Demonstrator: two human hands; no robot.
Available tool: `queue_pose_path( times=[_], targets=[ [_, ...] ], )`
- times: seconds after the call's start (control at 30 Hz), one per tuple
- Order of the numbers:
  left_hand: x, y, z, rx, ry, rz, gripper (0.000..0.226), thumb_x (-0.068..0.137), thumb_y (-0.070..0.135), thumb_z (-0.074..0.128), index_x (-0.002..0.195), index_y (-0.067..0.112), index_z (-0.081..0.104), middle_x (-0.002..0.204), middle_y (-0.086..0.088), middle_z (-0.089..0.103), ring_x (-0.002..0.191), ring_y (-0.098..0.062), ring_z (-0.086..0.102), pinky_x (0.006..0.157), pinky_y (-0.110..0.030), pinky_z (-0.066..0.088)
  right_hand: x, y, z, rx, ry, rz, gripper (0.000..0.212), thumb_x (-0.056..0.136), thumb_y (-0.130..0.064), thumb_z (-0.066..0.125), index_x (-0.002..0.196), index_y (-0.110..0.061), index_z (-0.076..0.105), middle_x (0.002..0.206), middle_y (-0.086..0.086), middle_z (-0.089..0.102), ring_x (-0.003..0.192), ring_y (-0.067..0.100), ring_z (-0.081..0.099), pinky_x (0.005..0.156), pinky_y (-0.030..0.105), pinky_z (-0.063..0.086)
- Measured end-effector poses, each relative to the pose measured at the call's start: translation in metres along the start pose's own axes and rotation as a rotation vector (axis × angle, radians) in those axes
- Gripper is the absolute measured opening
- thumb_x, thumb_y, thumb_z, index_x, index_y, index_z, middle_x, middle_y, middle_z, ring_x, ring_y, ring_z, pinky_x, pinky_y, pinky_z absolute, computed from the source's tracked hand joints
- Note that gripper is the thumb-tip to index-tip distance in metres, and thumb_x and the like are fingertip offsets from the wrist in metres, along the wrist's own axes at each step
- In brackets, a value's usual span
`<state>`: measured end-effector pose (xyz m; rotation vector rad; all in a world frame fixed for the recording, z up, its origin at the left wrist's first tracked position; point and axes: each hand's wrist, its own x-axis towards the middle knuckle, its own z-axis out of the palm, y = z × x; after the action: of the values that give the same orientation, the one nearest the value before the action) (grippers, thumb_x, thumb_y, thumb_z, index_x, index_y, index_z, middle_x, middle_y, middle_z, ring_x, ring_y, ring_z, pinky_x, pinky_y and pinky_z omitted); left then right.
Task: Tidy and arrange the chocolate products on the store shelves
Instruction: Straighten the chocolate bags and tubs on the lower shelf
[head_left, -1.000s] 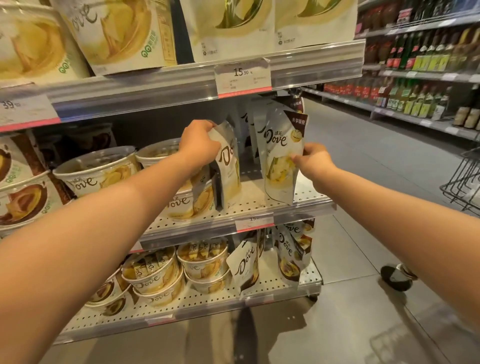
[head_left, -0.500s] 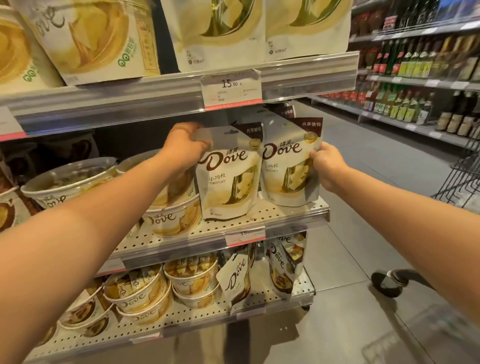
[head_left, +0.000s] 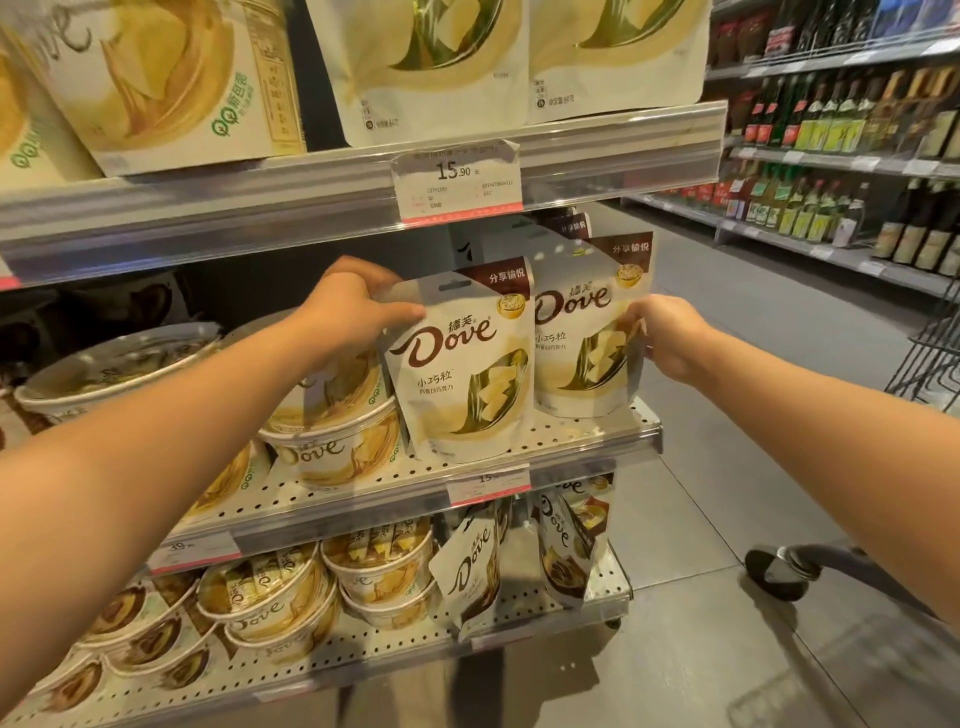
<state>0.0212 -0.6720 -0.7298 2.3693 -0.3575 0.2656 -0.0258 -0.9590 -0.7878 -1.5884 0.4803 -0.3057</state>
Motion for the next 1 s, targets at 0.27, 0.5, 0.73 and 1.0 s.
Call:
queue_pose_path(
  times=[0.27, 0.5, 0.73, 1.0],
  targets=[
    [-0.008, 0.003, 0.005, 0.048, 0.112, 0.031, 0.047, 0.082, 0.027, 0.068, 0.124, 0.011, 0.053, 0.133, -0.003, 0.042, 0.121, -0.022, 0.043, 0.086, -0.026, 0.039, 0.001, 0.003, 0.001, -0.02, 0.006, -0.027, 0.024, 0.096, -0.012, 0.036, 0.085, -0.017, 0.056, 0.092, 0.003, 0.065, 0.09, 0.016, 0.062, 0.073, 0.025, 0.048],
    [-0.032, 0.005, 0.008, 0.245, 0.196, 0.388, 0.048, 0.082, 0.013, 0.064, 0.127, 0.011, 0.047, 0.128, -0.008, 0.05, 0.121, -0.021, 0.045, 0.096, -0.028, 0.037, -0.01, -0.002, -0.002, -0.116, 0.082, -0.097, 0.038, 0.094, -0.005, 0.044, 0.132, -0.011, 0.042, 0.115, 0.003, 0.054, 0.095, 0.013, 0.051, 0.06, 0.017, 0.042],
    [-0.067, -0.002, 0.011, 0.475, 0.293, 0.754, 0.027, 0.082, 0.013, 0.061, 0.108, 0.005, 0.056, 0.114, -0.014, 0.054, 0.108, -0.028, 0.048, 0.09, -0.037, 0.035, -0.046, 0.003, -0.008, -0.397, 0.276, -0.559, 0.049, 0.086, -0.017, 0.062, 0.13, -0.015, 0.04, 0.128, 0.002, 0.046, 0.113, 0.01, 0.045, 0.093, 0.021, 0.039],
    [-0.116, -0.026, 0.061, 0.362, -0.109, 0.783, 0.011, 0.083, 0.021, 0.059, 0.087, 0.011, 0.057, 0.075, 0.002, 0.055, 0.067, -0.014, 0.051, 0.056, -0.029, 0.045, -0.095, 0.054, -0.004, -0.634, -0.084, -0.766, 0.01, 0.088, -0.016, 0.058, 0.083, -0.008, 0.063, 0.076, 0.002, 0.062, 0.069, 0.018, 0.056, 0.066, 0.035, 0.049]
  ],
)
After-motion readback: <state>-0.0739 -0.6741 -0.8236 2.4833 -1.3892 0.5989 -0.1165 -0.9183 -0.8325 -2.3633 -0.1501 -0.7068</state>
